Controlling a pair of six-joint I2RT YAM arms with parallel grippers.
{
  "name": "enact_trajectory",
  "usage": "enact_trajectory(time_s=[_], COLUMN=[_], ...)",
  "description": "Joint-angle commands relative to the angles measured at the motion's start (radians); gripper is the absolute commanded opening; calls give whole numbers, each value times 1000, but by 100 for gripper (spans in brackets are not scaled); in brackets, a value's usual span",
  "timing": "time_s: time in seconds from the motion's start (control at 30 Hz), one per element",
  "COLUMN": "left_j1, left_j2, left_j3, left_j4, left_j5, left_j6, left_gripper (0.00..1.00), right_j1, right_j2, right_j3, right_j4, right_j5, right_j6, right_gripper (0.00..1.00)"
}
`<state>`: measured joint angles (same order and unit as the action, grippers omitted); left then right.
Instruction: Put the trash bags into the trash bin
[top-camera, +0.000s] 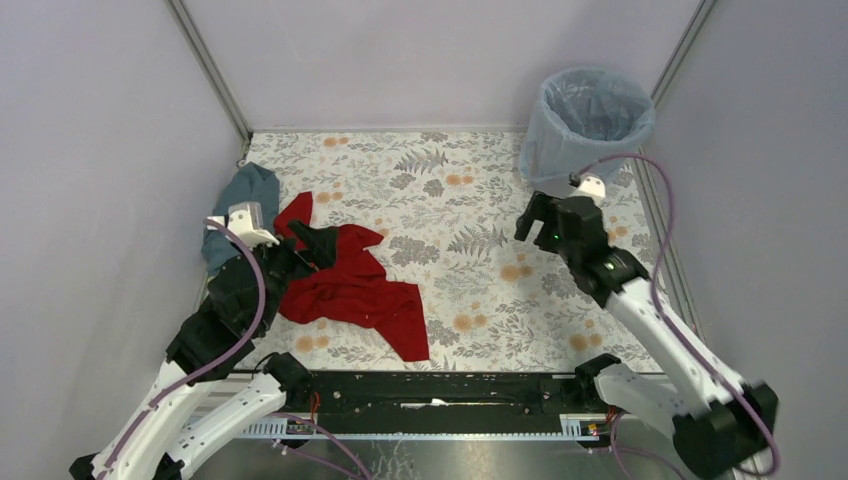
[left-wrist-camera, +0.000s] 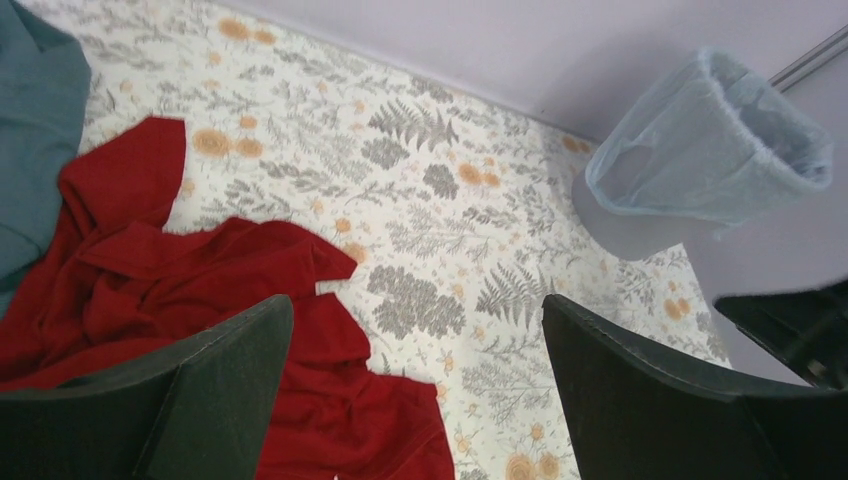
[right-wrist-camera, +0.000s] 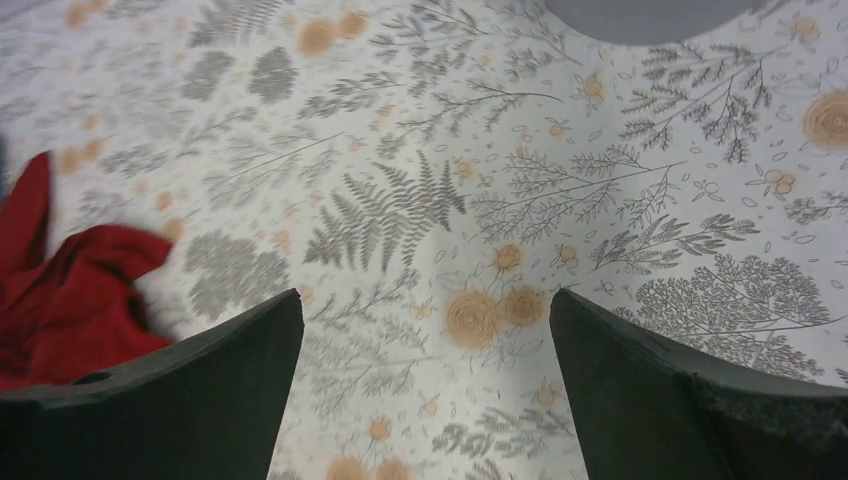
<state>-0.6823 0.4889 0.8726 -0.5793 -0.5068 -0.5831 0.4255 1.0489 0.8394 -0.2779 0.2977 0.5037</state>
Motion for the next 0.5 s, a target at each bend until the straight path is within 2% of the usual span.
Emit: enact_trajectory(time_s=[0.0, 0.13, 0.3, 0.47], left_j1=[-2, -3, -2, -3], left_j2=[51, 110, 142, 161], left_j3=[153, 293, 403, 466], left_j4=[42, -2, -17, -25], left_j5=[-38, -63, -55, -62], left_j6=[86, 138, 136, 133], left_gripper=[99, 99, 99, 99], right_j1=[1, 1, 1, 1], right_j2=[-251, -372, -379, -399], right_j3=[67, 245, 452, 529], right_j4=[-186, -280, -386, -368], right_j5=[-114, -156, -92, -111], right_j6=[-111, -194, -238, -250], right_gripper=[100, 100, 100, 100])
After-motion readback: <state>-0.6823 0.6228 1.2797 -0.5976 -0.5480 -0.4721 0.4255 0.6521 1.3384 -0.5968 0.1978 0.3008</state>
